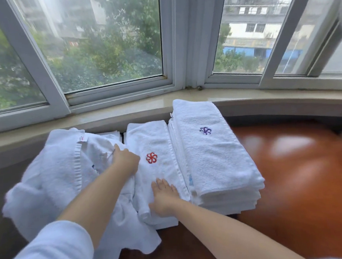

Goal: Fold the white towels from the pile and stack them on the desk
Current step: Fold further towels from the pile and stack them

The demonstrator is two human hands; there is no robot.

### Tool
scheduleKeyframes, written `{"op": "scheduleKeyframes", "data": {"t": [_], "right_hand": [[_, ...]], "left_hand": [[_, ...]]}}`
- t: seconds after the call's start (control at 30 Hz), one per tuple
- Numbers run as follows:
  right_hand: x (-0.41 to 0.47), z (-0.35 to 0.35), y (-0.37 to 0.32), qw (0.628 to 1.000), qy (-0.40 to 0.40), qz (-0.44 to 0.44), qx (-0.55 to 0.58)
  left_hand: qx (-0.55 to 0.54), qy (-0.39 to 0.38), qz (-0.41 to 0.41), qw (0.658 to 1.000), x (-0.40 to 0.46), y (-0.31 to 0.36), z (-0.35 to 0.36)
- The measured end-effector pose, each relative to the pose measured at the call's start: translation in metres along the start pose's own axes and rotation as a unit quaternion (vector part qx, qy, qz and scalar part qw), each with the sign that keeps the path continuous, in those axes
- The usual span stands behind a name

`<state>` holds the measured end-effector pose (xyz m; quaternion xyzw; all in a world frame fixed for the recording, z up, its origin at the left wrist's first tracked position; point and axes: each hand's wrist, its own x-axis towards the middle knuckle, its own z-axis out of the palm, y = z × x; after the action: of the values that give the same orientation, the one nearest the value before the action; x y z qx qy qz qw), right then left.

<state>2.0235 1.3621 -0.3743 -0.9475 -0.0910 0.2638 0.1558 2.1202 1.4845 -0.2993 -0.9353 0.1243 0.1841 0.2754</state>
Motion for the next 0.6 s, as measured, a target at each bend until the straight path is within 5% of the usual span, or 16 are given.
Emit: {"op": "scheduleKeyframes", "data": {"t": [0.33,0.5,0.6], "right_hand": [[-0.035,-0.039,-0.001,0.989,0.089,0.01,0.114],[-0.043,-0.053,-0.021,0.974,0.152,-0.009,0.165],[-0.05,-0.061,-0.04,0.963,0.175,-0.029,0.203]], "left_hand": [[-0.042,0.196,0.001,0.98,-0.06,-0.023,0.01],[-0.072,0.301,-0.128,0.942,-0.098,-0.043,0.027],[-0.187,0.285,-0.274,0.899,-0.123,-0.055,0.037]]}}
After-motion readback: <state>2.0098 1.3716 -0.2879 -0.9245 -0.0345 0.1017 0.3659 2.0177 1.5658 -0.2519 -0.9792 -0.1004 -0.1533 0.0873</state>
